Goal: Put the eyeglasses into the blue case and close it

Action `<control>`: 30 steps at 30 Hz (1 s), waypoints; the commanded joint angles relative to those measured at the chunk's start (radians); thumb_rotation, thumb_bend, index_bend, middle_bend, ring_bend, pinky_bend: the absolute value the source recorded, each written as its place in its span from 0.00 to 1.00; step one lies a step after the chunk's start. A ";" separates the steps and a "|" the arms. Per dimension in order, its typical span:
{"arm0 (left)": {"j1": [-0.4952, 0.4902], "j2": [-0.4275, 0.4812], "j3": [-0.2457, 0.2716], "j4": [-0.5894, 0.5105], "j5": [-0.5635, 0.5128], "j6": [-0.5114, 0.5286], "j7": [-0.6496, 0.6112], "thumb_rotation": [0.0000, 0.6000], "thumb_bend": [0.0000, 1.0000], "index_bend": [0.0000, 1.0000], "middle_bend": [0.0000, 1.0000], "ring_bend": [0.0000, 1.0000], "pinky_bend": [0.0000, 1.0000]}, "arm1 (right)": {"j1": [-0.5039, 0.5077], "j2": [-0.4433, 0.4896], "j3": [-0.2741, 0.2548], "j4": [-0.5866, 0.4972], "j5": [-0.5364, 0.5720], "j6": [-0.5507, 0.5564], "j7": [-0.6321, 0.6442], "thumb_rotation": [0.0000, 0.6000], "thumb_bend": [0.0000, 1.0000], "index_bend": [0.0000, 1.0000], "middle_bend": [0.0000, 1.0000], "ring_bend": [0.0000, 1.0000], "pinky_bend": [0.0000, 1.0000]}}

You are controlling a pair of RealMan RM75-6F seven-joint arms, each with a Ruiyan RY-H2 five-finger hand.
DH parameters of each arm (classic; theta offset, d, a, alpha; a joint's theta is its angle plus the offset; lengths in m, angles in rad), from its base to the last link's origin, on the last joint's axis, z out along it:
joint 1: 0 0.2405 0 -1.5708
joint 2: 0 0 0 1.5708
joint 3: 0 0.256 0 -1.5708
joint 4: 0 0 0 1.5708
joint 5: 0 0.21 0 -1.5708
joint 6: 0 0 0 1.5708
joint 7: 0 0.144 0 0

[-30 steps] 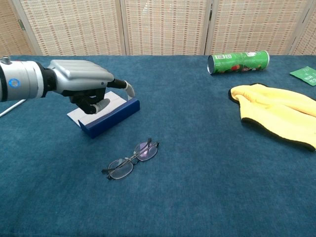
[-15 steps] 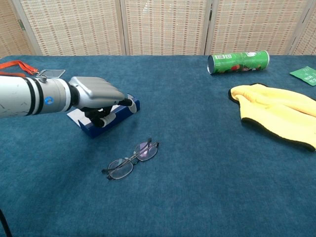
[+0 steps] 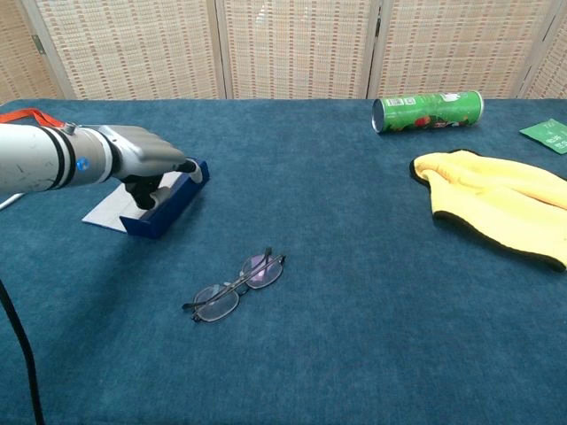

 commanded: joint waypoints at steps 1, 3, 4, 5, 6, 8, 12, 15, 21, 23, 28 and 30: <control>-0.012 0.026 0.021 0.006 -0.082 0.036 0.027 1.00 0.73 0.15 0.99 0.98 1.00 | 0.002 -0.001 0.000 0.000 -0.004 0.000 0.001 1.00 0.39 0.32 0.34 0.33 0.31; -0.013 0.036 0.035 0.006 -0.126 0.051 0.047 1.00 0.73 0.15 0.99 0.98 1.00 | 0.003 -0.001 0.001 -0.001 -0.007 0.001 0.001 1.00 0.39 0.32 0.34 0.34 0.31; -0.015 0.042 0.043 0.000 -0.145 0.061 0.058 1.00 0.73 0.14 0.99 0.98 1.00 | 0.003 0.000 0.001 -0.001 -0.008 0.002 0.001 1.00 0.39 0.32 0.34 0.34 0.31; -0.015 0.049 0.049 -0.010 -0.159 0.071 0.067 1.00 0.73 0.14 0.99 0.98 1.00 | 0.003 0.000 0.000 0.000 -0.009 0.003 0.001 1.00 0.39 0.32 0.34 0.34 0.31; -0.013 0.060 0.054 -0.026 -0.171 0.085 0.072 1.00 0.73 0.14 0.99 0.98 1.00 | 0.003 0.000 0.000 0.000 -0.009 0.003 0.002 1.00 0.39 0.32 0.34 0.34 0.31; -0.004 0.081 0.057 -0.055 -0.171 0.106 0.063 1.00 0.73 0.14 0.99 0.98 1.00 | 0.002 0.000 -0.001 0.000 -0.009 0.005 0.003 1.00 0.39 0.32 0.34 0.34 0.31; 0.040 0.150 0.064 -0.145 -0.097 0.136 -0.005 1.00 0.73 0.15 0.99 0.98 1.00 | -0.002 0.001 -0.002 0.001 -0.012 0.013 0.007 1.00 0.39 0.32 0.35 0.34 0.31; 0.081 0.195 0.083 -0.207 -0.012 0.159 -0.055 1.00 0.73 0.14 0.99 0.98 1.00 | -0.004 0.001 -0.003 0.003 -0.012 0.015 0.009 1.00 0.39 0.32 0.35 0.35 0.31; 0.111 0.220 0.136 -0.267 0.047 0.156 -0.051 1.00 0.73 0.18 0.99 0.98 1.00 | 0.004 -0.005 -0.003 0.005 -0.020 0.007 0.011 1.00 0.39 0.32 0.35 0.35 0.31; 0.113 0.210 0.143 -0.261 0.042 0.150 -0.045 1.00 0.73 0.19 0.99 0.98 1.00 | 0.005 -0.007 -0.004 0.006 -0.021 0.006 0.012 1.00 0.39 0.32 0.36 0.36 0.31; 0.108 0.177 0.143 -0.240 0.031 0.120 -0.042 1.00 0.73 0.20 0.99 0.98 1.00 | 0.002 -0.004 -0.003 0.009 -0.017 0.009 0.013 1.00 0.39 0.32 0.36 0.36 0.31; 0.105 0.171 0.133 -0.242 0.042 0.097 -0.060 1.00 0.73 0.20 0.99 0.98 1.00 | 0.000 -0.002 -0.004 0.009 -0.016 0.013 0.013 1.00 0.39 0.32 0.36 0.36 0.31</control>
